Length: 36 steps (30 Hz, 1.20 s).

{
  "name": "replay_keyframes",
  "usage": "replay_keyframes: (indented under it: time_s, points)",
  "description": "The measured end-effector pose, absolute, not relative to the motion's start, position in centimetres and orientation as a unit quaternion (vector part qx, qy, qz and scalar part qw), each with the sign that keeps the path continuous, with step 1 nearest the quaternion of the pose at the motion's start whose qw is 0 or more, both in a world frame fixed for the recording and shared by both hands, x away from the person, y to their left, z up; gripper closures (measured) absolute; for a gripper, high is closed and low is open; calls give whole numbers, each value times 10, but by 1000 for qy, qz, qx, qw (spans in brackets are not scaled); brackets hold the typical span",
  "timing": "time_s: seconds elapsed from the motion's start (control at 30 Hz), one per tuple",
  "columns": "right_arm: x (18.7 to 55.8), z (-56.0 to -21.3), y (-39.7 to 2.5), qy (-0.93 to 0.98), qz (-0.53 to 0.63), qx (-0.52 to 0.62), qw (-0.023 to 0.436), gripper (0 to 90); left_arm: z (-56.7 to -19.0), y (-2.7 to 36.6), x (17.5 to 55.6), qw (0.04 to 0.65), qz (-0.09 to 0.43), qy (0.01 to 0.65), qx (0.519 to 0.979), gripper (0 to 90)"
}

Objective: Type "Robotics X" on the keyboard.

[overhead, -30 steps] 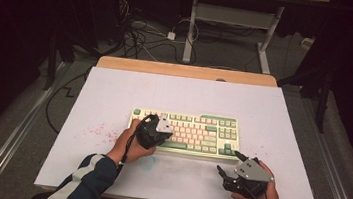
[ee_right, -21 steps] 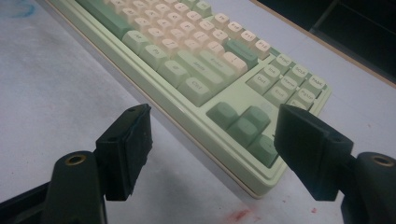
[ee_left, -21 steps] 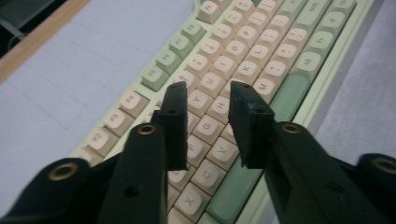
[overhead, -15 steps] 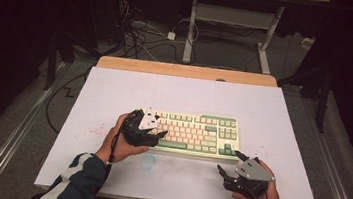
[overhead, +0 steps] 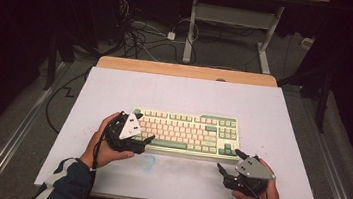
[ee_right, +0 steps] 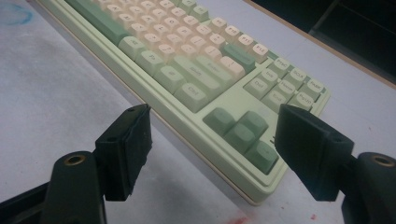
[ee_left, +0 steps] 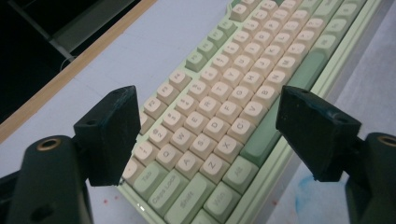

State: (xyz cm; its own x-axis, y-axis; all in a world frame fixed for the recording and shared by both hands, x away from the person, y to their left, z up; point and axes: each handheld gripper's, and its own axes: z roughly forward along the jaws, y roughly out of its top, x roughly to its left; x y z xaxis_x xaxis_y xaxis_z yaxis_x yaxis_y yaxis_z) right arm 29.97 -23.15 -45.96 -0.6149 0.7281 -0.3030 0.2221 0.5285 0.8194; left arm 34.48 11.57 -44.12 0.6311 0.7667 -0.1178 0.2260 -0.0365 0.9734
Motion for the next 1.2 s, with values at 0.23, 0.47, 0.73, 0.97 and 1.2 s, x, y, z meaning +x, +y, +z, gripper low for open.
replay_keyframes:
  time_s: [0.23,0.47,0.73,0.97,1.2]
  points:
    - [304,-459,-229,809,388,294,329,284,-451,130,337,575,249,365,688,203]
    - [308,-458,-226,810,390,290,327,285,-458,144,333,562,260,386,683,210]
    - [311,-457,-223,811,393,286,324,287,-463,161,324,555,264,409,675,201]
    - [318,-455,-213,817,398,279,311,300,-474,172,316,533,273,412,687,201]
    - [330,-449,-207,821,400,277,298,371,-477,180,312,534,270,424,680,201]
